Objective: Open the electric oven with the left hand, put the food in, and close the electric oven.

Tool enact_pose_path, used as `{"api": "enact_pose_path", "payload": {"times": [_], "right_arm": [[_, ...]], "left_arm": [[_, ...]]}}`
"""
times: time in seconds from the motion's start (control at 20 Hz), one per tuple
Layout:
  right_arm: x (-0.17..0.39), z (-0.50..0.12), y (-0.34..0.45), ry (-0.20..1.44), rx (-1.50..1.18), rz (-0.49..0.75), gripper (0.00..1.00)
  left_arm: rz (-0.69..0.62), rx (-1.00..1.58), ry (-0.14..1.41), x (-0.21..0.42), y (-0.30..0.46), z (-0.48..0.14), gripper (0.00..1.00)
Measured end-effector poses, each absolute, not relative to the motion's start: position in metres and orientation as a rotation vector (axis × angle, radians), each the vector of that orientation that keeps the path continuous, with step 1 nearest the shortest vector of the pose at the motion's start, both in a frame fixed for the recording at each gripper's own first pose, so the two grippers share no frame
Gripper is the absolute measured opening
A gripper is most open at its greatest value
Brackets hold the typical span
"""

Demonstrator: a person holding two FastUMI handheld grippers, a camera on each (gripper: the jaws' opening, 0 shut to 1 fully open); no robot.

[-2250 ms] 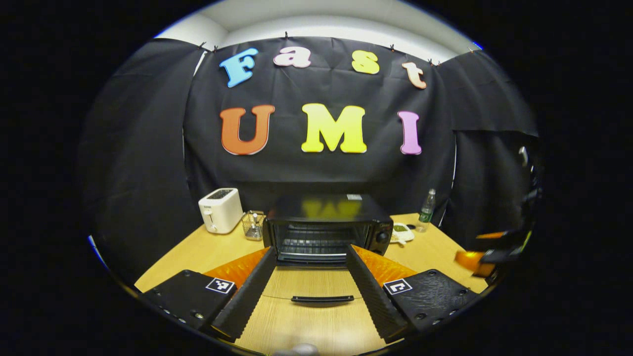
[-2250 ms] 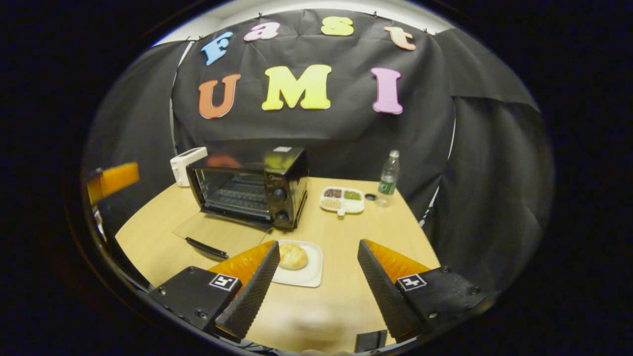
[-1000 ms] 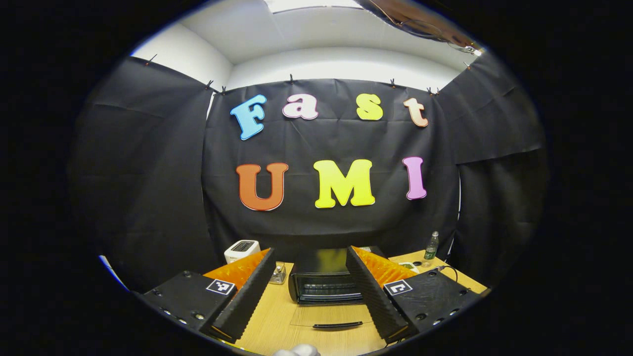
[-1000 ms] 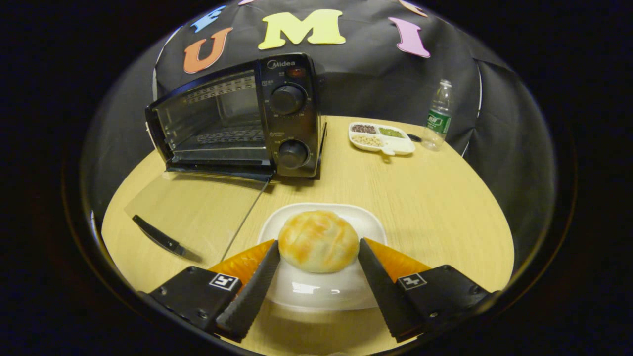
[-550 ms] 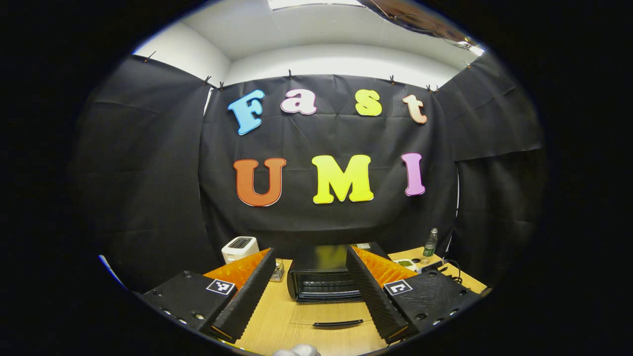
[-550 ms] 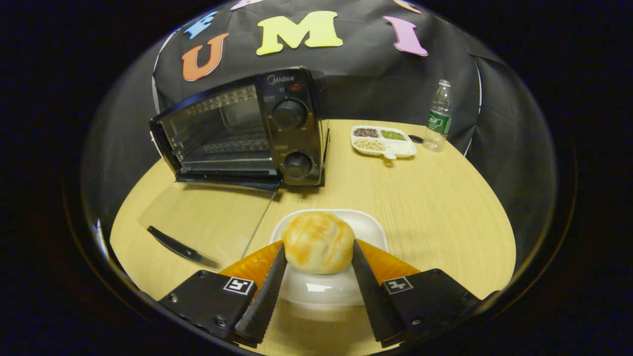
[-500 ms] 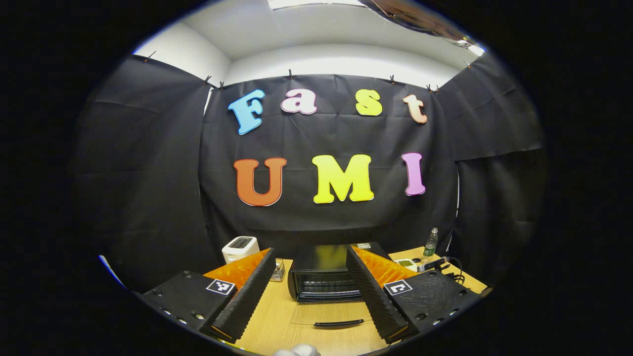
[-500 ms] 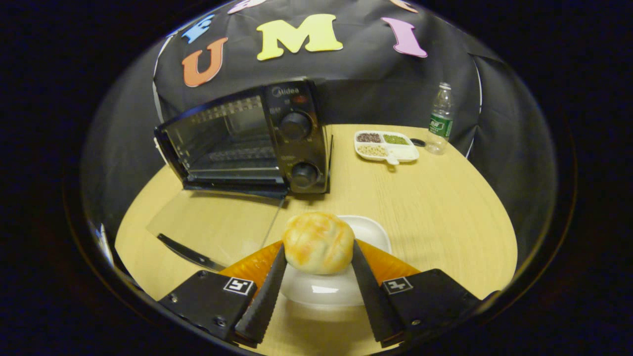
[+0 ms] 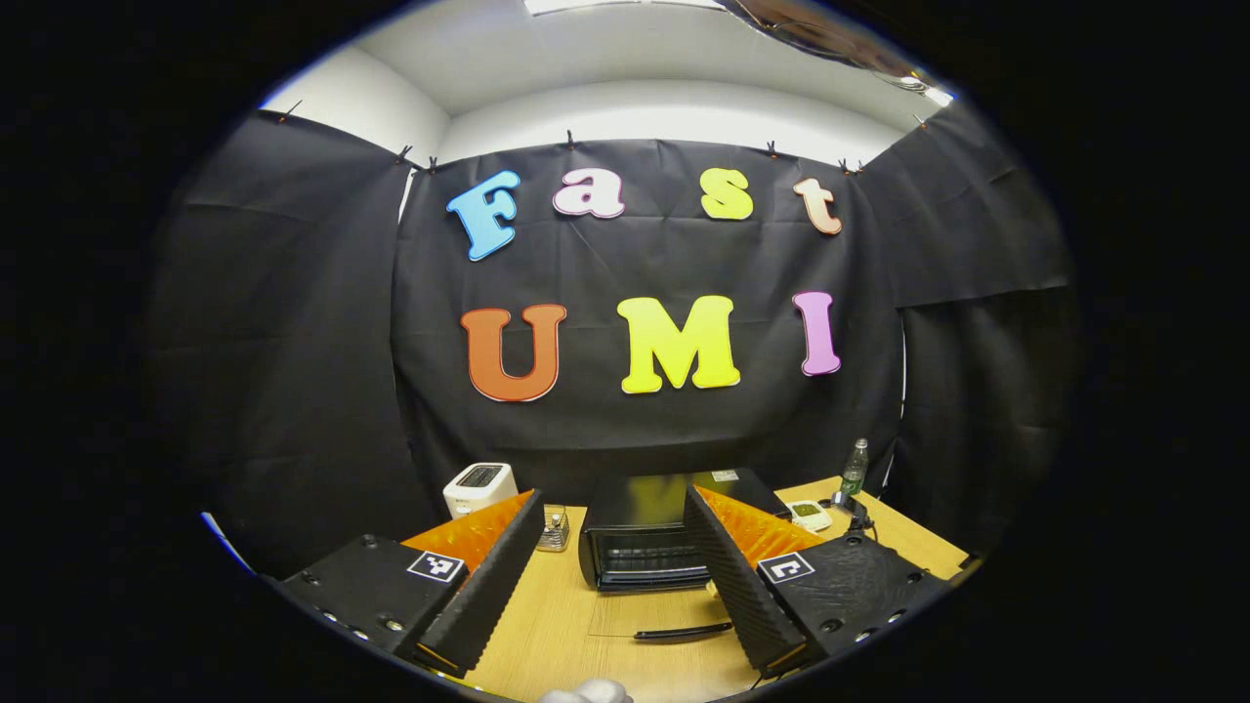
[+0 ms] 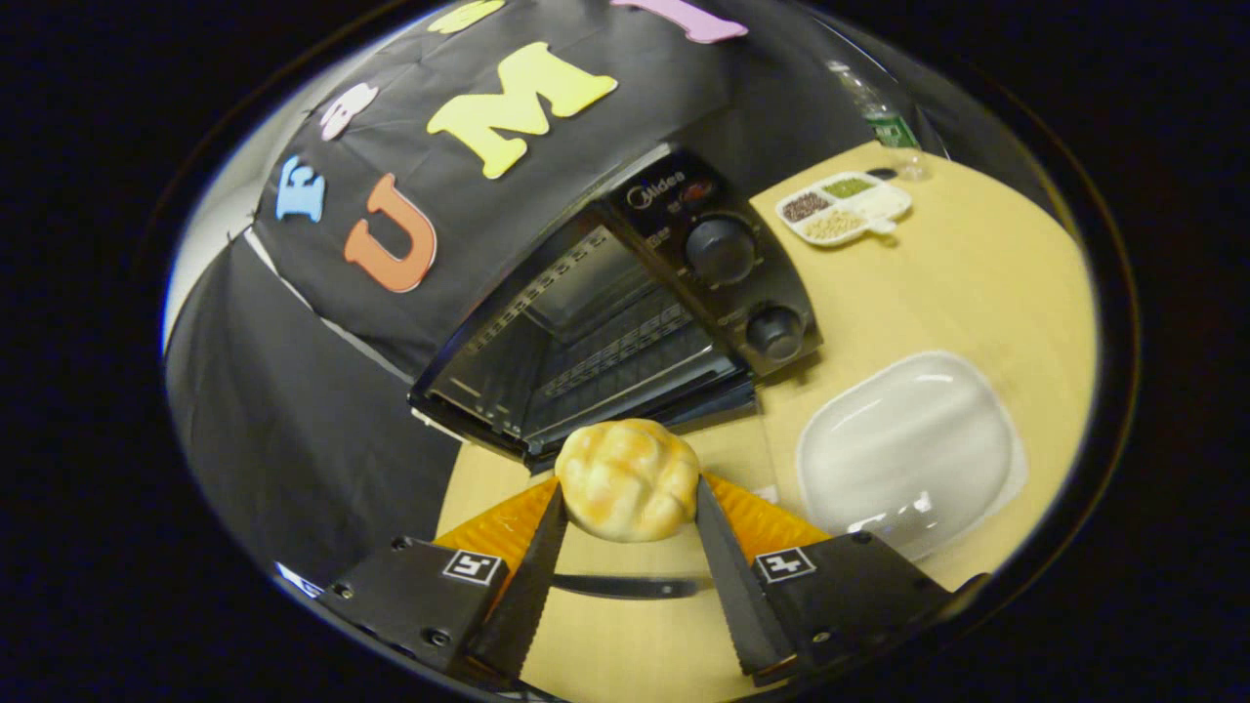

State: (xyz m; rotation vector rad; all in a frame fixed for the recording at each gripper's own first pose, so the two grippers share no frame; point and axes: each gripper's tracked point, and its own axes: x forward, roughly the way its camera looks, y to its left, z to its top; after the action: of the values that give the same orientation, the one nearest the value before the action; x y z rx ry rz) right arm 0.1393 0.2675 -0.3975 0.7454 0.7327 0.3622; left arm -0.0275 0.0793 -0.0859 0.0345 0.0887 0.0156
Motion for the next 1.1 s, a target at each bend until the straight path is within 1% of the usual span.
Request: {"api": "enact_pose_path", "payload": {"times": [0.1,0.15,0.2,0.25,0.3,0.4,0.45,0.5,0.55,0.65,0.7,0.75,0.85,1.1], "right_arm": [[0.147,-0.401,0.286,0.742,0.794,0.366,0.78],[0.152,-0.401,0.294,0.738,0.821,0.369,0.8],[0.156,-0.4,0.303,0.729,0.855,0.365,0.78],[0.162,-0.396,0.31,0.717,0.895,0.362,0.8],[0.169,-0.395,0.316,0.71,0.925,0.355,0.77],[0.182,-0.39,0.327,0.693,0.995,0.347,0.77],[0.189,-0.388,0.332,0.682,1.019,0.344,0.8],[0.196,-0.388,0.335,0.675,1.022,0.339,0.8],[0.202,-0.387,0.337,0.658,1.026,0.329,0.77],[0.214,-0.389,0.339,0.635,1.038,0.299,0.77],[0.221,-0.391,0.337,0.624,1.053,0.278,0.8],[0.226,-0.392,0.338,0.621,1.078,0.26,0.77],[0.239,-0.391,0.337,0.589,1.148,0.228,0.77],[0.257,-0.39,0.339,0.543,1.131,0.205,0.77]], "left_arm": [[0.015,0.04,0.099,-0.027,0.084,-0.089,0.93],[0.014,0.042,0.104,-0.027,0.085,-0.091,0.94],[0.012,0.043,0.111,-0.026,0.086,-0.093,0.93],[0.011,0.043,0.12,-0.026,0.088,-0.097,0.93],[0.009,0.044,0.128,-0.026,0.089,-0.1,0.94],[0.007,0.046,0.144,-0.025,0.093,-0.105,0.94],[0.005,0.05,0.147,-0.025,0.095,-0.106,0.94],[0.003,0.054,0.149,-0.024,0.096,-0.108,0.94],[0.003,0.058,0.152,-0.023,0.098,-0.109,0.94],[0.001,0.06,0.16,-0.022,0.1,-0.113,0.94],[-0.001,0.056,0.168,-0.02,0.101,-0.116,0.94],[-0.003,0.052,0.172,-0.02,0.101,-0.118,0.94],[0.001,0.05,0.177,-0.019,0.105,-0.12,0.94],[0.005,0.046,0.19,-0.017,0.109,-0.126,0.94]]}}
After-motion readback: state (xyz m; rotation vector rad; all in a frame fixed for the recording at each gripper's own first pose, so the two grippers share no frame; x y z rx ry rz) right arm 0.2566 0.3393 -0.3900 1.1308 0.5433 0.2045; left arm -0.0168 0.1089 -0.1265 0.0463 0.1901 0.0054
